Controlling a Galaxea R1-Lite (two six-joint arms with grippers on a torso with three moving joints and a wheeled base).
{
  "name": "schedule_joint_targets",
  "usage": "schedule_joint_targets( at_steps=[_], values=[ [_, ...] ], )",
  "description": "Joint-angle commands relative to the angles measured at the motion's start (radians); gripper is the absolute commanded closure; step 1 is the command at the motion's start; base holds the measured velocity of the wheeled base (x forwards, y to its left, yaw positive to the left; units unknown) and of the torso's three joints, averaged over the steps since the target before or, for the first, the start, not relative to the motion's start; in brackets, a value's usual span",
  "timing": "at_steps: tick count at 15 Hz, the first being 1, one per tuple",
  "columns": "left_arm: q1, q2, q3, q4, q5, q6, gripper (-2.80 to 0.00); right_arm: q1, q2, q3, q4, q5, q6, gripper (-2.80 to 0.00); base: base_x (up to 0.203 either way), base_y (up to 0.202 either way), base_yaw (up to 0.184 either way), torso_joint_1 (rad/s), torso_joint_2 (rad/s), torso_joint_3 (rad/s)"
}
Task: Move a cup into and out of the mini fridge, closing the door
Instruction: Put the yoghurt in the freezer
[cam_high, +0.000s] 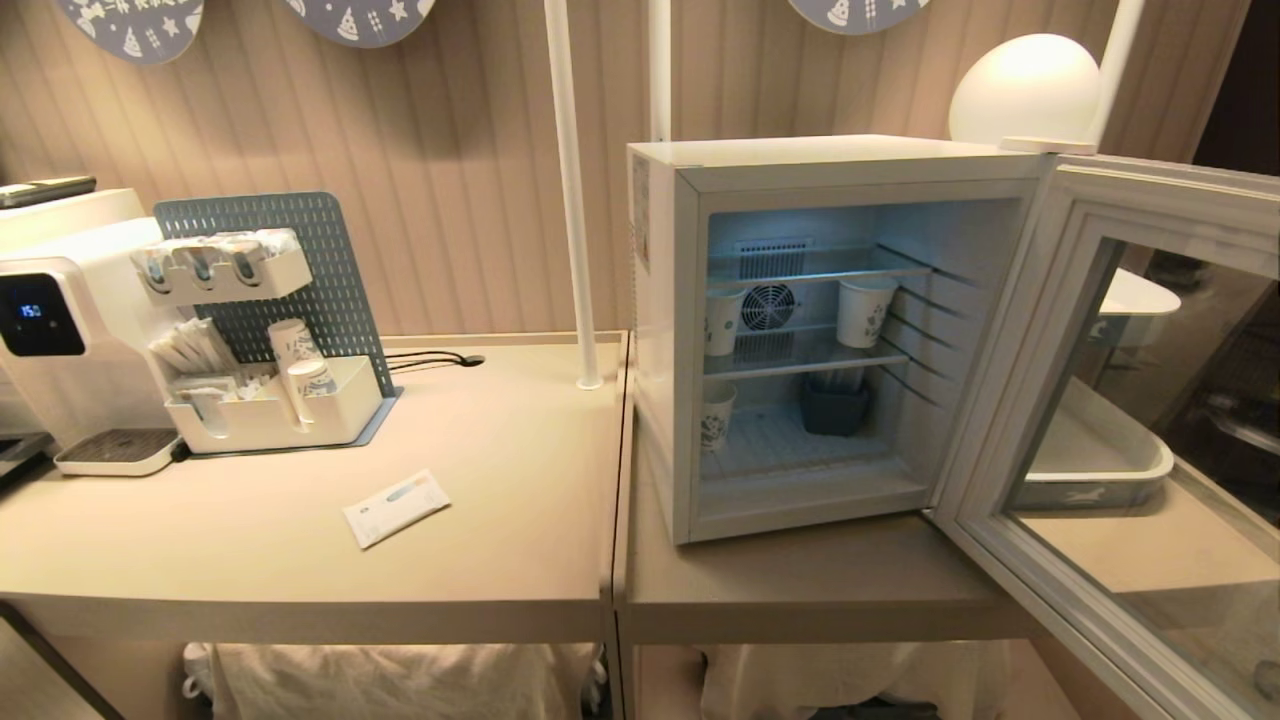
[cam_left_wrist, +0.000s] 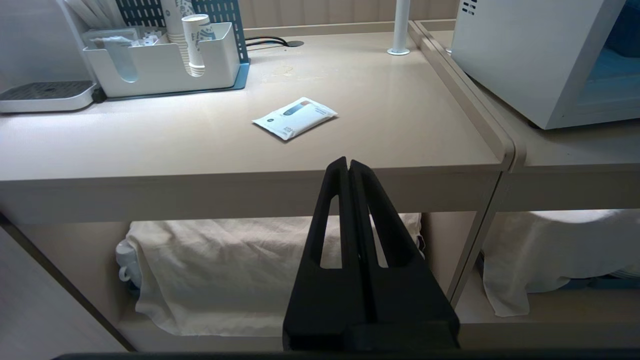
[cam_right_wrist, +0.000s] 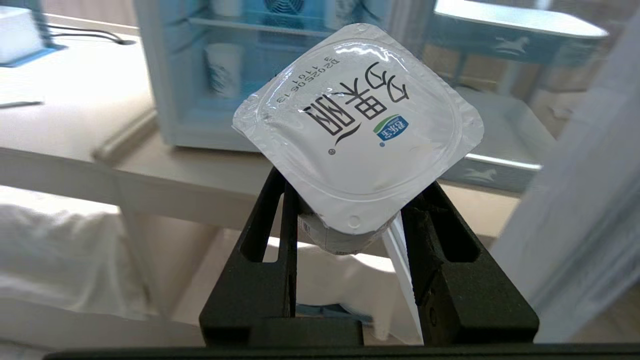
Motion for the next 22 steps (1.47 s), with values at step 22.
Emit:
schedule_joint_targets(
  at_steps=[22],
  values=[
    [0.001, 0.001, 0.002, 0.0, 0.0, -0.001, 0.0, 0.274, 1.927, -0.885, -0.688, -0.163, 0.093, 0.0, 0.0, 0.0, 0.0, 0.0, 0.0, 0.0]
  ],
)
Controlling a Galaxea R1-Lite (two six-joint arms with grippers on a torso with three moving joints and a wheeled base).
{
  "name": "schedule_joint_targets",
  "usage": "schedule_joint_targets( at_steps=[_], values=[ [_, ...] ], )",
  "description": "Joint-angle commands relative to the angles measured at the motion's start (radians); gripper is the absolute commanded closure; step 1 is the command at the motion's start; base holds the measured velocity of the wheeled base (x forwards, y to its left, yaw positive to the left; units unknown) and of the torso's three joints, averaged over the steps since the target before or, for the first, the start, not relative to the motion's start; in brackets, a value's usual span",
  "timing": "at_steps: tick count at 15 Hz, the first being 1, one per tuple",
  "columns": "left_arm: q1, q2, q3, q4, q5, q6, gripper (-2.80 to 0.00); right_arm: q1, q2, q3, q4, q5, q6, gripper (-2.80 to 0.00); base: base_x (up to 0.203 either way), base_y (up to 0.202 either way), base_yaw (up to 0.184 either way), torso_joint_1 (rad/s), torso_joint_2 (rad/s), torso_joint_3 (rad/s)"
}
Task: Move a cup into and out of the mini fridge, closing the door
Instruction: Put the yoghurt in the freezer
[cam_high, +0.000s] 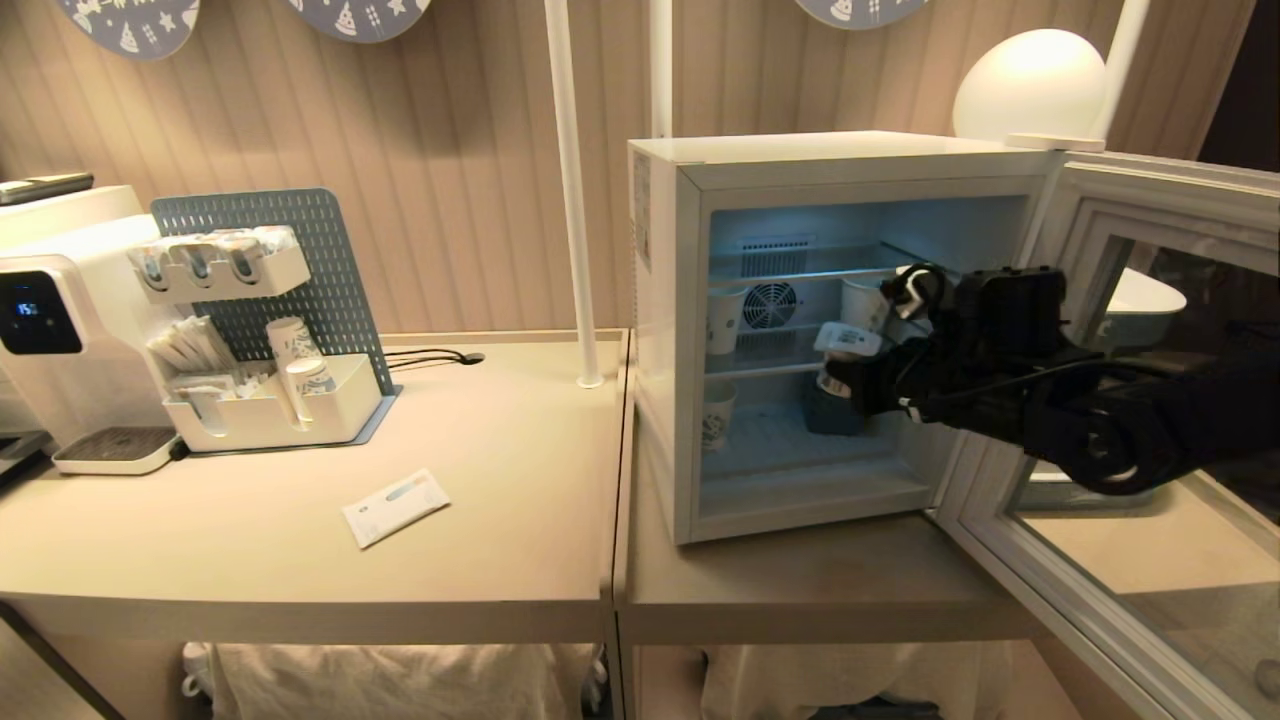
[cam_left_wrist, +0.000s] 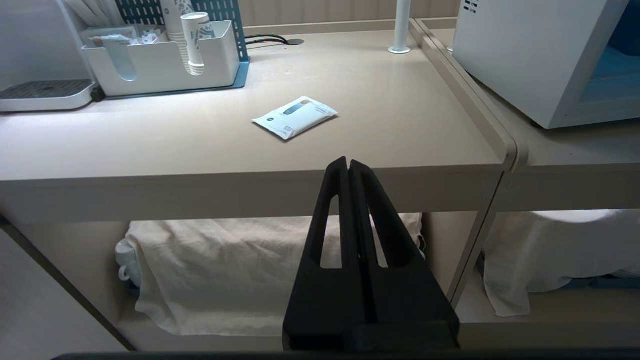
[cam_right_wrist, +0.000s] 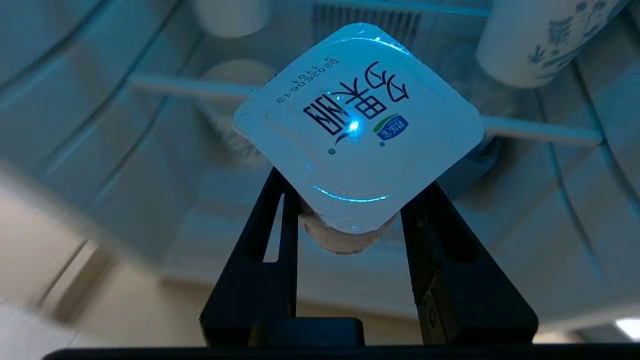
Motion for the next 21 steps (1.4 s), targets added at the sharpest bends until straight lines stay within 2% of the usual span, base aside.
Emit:
schedule_joint_targets(
  at_steps=[1, 6, 9, 18, 19, 20, 21],
  values=[
    [0.001, 0.001, 0.002, 0.0, 0.0, 0.001, 0.0, 0.001, 0.108, -0.083, -0.003, -0.039, -0.001, 0.0, 0.0, 0.0, 0.0, 0.0, 0.0, 0.0],
    [0.0, 0.001, 0.002, 0.0, 0.0, 0.001, 0.0, 0.001, 0.225, -0.282, 0.034, -0.119, -0.004, 0.0, 0.0, 0.0, 0.0, 0.0, 0.0, 0.0],
    [0.001, 0.001, 0.002, 0.0, 0.0, 0.001, 0.0, 0.001, 0.259, -0.352, 0.065, -0.127, -0.003, 0.0, 0.0, 0.0, 0.0, 0.0, 0.0, 0.0],
    [0.001, 0.001, 0.002, 0.0, 0.0, 0.001, 0.0, 0.001, 0.322, -0.398, 0.079, -0.17, 0.002, 0.0, 0.0, 0.0, 0.0, 0.0, 0.0, 0.0],
    [-0.001, 0.001, 0.002, 0.0, 0.0, 0.001, 0.0, 0.001, 0.319, -0.4, 0.099, -0.188, 0.002, -2.02, 0.0, 0.0, 0.0, 0.0, 0.0, 0.0],
    [-0.001, 0.001, 0.002, -0.001, 0.0, 0.001, 0.0, 0.001, 0.319, -0.409, 0.098, -0.197, 0.005, -2.8, 0.0, 0.0, 0.0, 0.0, 0.0, 0.0],
    [-0.001, 0.001, 0.002, 0.0, 0.0, 0.0, 0.0, 0.0, 0.313, -0.412, 0.103, -0.198, 0.012, -2.8, 0.0, 0.0, 0.0, 0.0, 0.0, 0.0]
  ],
)
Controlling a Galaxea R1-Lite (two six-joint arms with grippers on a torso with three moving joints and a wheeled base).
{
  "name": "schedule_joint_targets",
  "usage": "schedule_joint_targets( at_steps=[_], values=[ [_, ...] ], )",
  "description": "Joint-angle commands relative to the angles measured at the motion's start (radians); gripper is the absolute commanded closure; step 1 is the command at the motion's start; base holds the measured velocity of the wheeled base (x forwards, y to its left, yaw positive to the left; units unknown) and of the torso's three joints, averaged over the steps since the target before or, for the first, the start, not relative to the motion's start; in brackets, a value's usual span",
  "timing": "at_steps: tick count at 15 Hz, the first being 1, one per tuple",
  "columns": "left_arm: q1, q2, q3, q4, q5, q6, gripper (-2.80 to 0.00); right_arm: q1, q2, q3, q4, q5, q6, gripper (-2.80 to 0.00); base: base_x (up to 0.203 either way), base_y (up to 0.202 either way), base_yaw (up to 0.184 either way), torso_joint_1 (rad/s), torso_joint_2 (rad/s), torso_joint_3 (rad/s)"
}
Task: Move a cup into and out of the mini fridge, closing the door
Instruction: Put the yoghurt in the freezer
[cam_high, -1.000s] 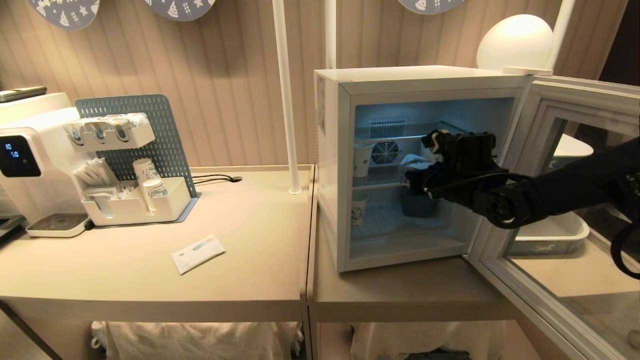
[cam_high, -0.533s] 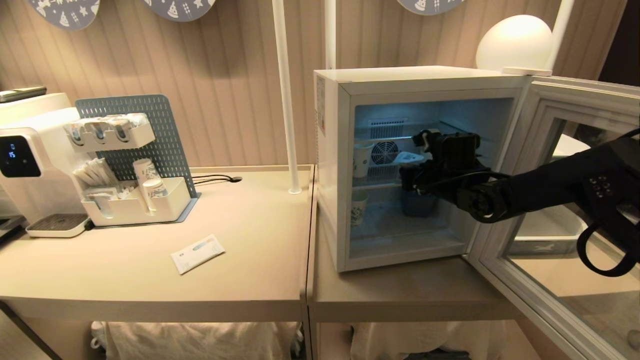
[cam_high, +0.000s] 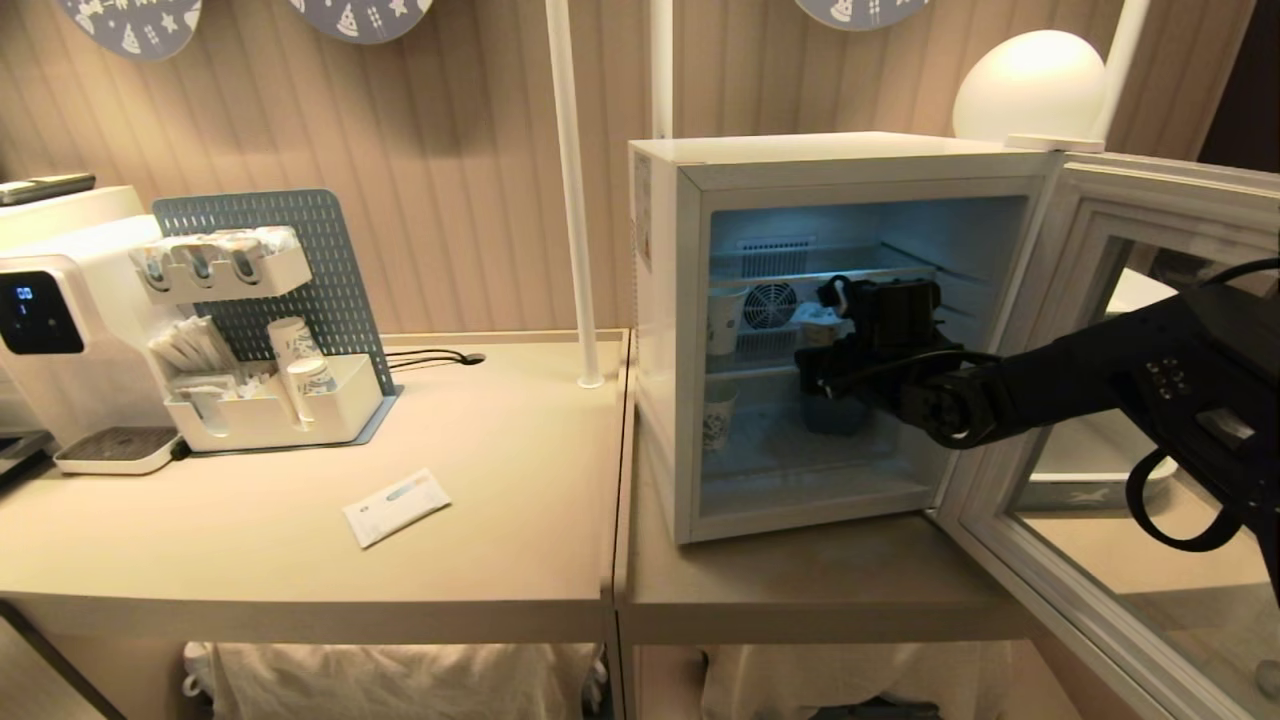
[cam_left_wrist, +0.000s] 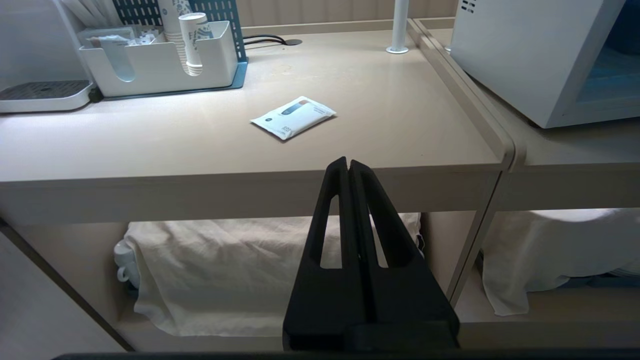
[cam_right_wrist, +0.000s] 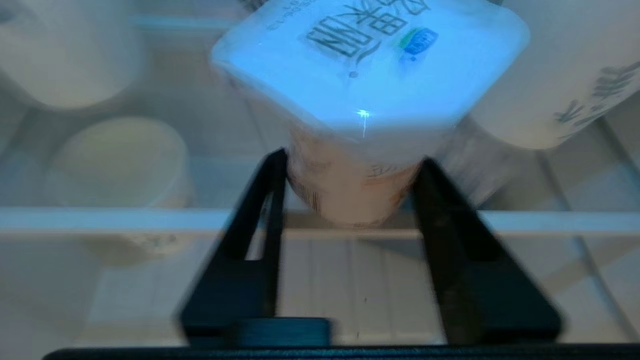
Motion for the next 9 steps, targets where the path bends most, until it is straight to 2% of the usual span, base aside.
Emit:
schedule_joint_targets(
  at_steps=[1, 5, 9],
  values=[
    [0.001, 0.001, 0.002, -0.001, 0.0, 0.001, 0.0, 0.001, -0.007, -0.005, -0.009, -0.001, 0.005, -2.8, 0.0, 0.0, 0.0, 0.0, 0.0, 0.0],
    [0.0, 0.001, 0.002, 0.0, 0.0, 0.0, 0.0, 0.001, -0.04, 0.035, -0.015, -0.001, 0.009, -2.8, 0.0, 0.0, 0.0, 0.0, 0.0, 0.0],
    [0.002, 0.001, 0.002, 0.0, 0.0, 0.001, 0.0, 0.0, -0.122, 0.134, -0.019, 0.007, 0.009, -2.8, 0.0, 0.0, 0.0, 0.0, 0.0, 0.0]
  ],
)
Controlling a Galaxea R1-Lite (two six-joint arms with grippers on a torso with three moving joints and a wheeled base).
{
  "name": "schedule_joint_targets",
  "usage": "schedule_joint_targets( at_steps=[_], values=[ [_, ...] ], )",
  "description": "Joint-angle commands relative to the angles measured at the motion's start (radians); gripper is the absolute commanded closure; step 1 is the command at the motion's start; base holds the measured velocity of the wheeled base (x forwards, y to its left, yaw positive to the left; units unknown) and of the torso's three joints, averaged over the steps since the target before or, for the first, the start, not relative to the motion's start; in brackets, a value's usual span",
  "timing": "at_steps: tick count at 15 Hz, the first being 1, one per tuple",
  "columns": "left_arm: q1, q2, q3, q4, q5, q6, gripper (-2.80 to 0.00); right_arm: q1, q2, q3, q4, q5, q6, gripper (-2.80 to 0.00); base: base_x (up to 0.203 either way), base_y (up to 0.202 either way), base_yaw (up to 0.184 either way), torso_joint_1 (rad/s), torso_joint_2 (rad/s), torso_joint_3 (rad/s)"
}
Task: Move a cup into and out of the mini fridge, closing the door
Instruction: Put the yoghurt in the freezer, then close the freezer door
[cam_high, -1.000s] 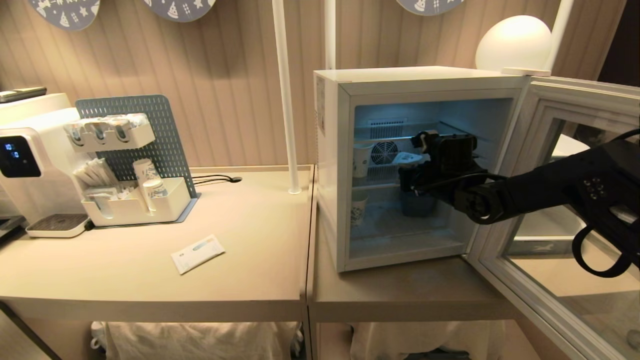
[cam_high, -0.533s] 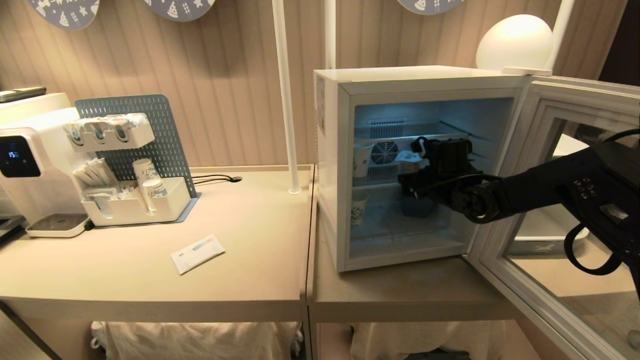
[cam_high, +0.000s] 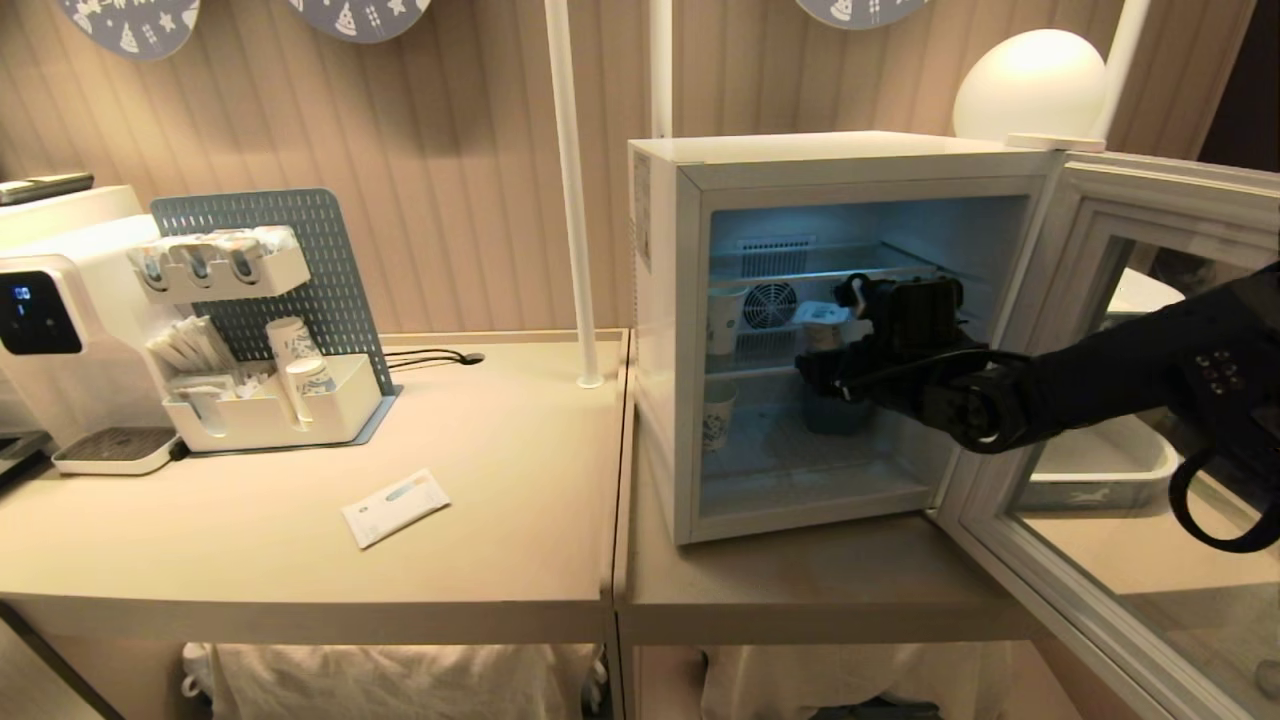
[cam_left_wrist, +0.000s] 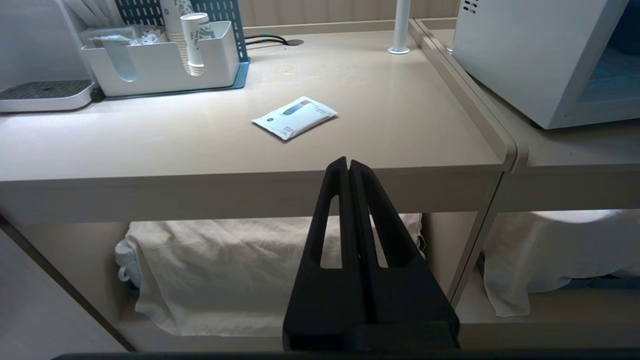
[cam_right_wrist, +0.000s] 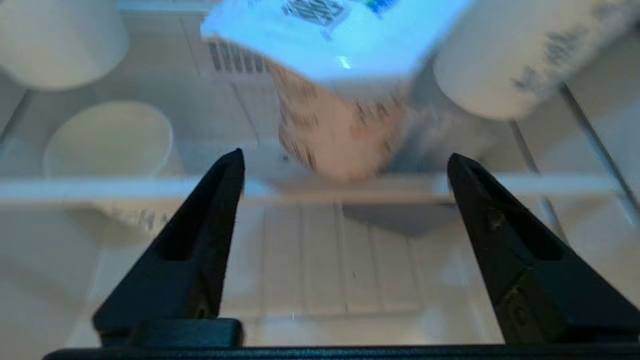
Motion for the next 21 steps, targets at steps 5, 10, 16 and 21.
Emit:
schedule_joint_targets(
  at_steps=[5, 10, 16, 21],
  values=[
    [-0.001, 0.001, 0.002, 0.0, 0.0, 0.001, 0.0, 0.0, -0.189, 0.19, -0.008, 0.015, -0.001, -2.8, 0.0, 0.0, 0.0, 0.0, 0.0, 0.0],
    [-0.001, 0.001, 0.002, 0.0, 0.0, 0.001, 0.0, 0.009, -0.347, 0.421, -0.081, 0.029, -0.003, -2.8, 0.0, 0.0, 0.0, 0.0, 0.0, 0.0],
    [-0.001, 0.001, 0.002, 0.0, 0.0, 0.001, 0.0, 0.113, -0.666, 0.599, -0.05, 0.017, -0.003, 0.0, 0.0, 0.0, 0.0, 0.0, 0.0, 0.0],
    [0.0, 0.001, 0.002, 0.0, 0.0, 0.0, 0.0, 0.33, -0.8, 0.659, 0.009, -0.338, 0.021, 0.0, 0.0, 0.0, 0.0, 0.0, 0.0, 0.0]
  ],
)
